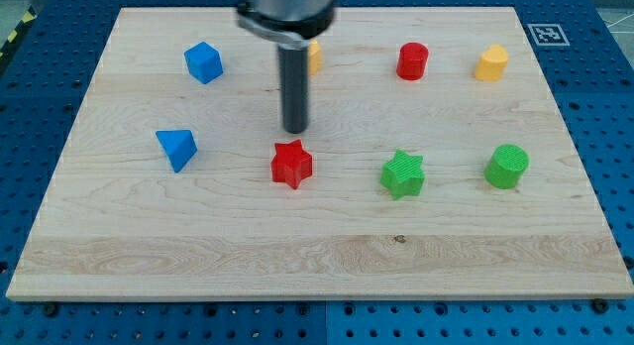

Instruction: Move your arm to blue cube

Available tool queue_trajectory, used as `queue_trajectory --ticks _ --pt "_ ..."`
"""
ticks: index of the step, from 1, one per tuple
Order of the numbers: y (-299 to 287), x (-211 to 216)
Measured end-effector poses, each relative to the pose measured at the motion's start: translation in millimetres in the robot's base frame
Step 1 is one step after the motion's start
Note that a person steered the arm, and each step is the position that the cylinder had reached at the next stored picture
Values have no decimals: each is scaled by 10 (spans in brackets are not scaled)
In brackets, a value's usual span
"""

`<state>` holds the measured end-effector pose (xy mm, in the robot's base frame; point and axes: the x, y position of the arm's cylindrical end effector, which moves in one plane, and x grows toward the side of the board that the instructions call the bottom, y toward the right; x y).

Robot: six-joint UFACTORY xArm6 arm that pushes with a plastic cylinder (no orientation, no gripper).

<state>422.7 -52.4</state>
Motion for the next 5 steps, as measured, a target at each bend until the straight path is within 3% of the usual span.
queue_trajectory --ticks 1,3,5 --pt "-544 -60" --pt "-799 -641" --pt "-1082 -873"
